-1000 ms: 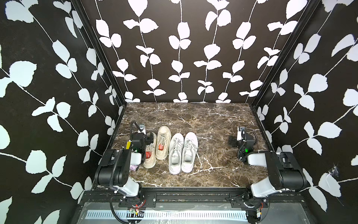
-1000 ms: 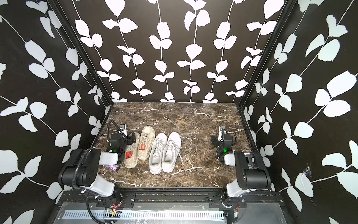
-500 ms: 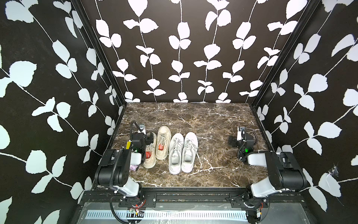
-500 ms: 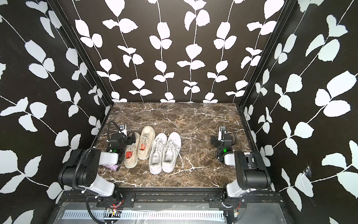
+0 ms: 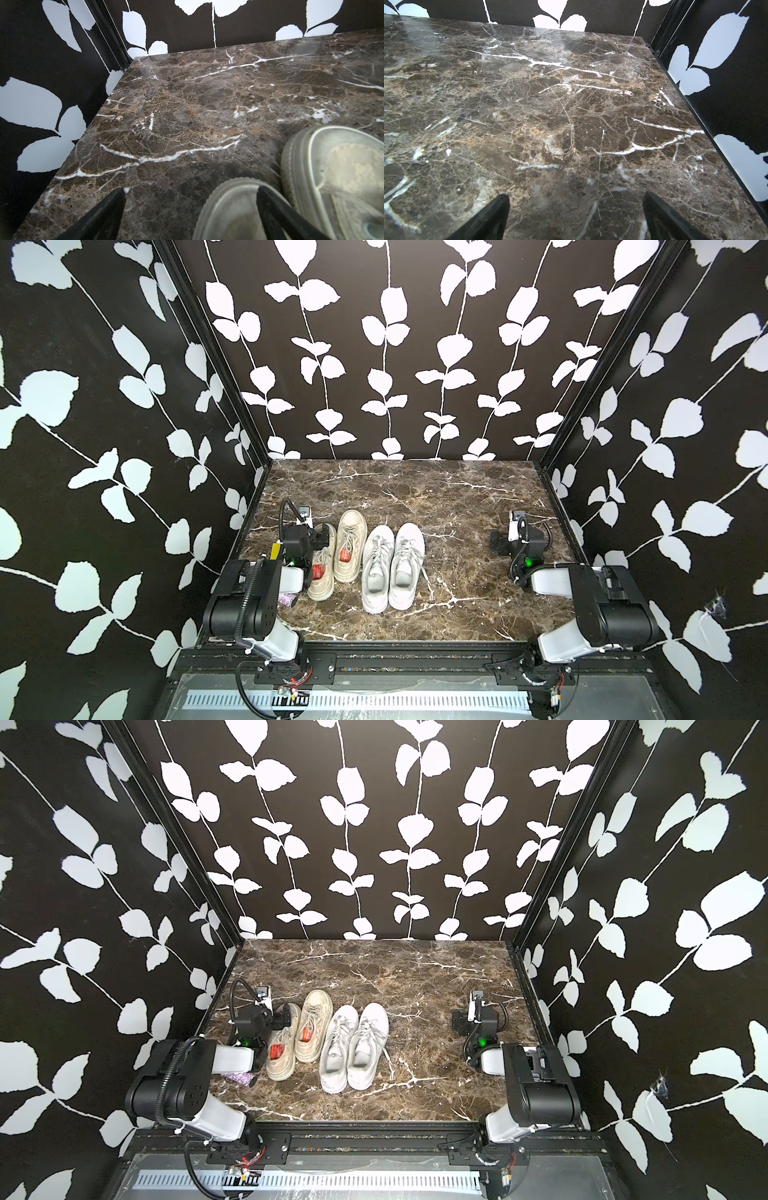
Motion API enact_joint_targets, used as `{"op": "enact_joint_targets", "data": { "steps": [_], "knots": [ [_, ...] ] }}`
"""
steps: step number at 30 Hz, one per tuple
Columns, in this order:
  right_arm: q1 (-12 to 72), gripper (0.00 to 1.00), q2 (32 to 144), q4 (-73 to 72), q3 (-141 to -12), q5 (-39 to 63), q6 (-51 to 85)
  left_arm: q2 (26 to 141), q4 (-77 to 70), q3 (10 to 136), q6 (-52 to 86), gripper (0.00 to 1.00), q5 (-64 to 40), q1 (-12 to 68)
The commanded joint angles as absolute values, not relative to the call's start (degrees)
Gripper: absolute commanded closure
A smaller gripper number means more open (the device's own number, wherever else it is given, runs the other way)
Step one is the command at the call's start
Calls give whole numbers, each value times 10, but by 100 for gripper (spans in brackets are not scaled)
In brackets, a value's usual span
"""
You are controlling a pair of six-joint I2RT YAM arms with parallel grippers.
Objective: Remove the insole from the shoe
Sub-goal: Move the shoe to the center of the board.
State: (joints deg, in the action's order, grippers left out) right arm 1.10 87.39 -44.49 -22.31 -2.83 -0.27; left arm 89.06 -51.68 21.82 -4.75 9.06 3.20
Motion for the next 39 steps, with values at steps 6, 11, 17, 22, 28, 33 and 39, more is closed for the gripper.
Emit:
{"op": "enact_joint_targets", "data": {
  "steps": [6,11,17,22,28,33,39],
  "knots": [
    [13,1,876,-473,-235,-34,-6,889,-512,228,-52,1,95,34],
    [13,1,876,-473,-235,-35,-7,886,-519,223,-52,0,94,34],
    [13,1,866,-487,-224,-2,-20,825,-458,228,-52,0,95,34],
    [16,1,767,-399,-231,4,-27,719,-330,255,-12,1,130,34],
    [24,1,630,-272,-260,-7,52,676,-143,352,132,1,120,35],
    [23,1,546,-156,-284,-49,161,669,-30,415,234,0,108,34],
    [16,1,451,-58,-257,-145,300,673,10,448,275,0,48,31]
  ]
}}
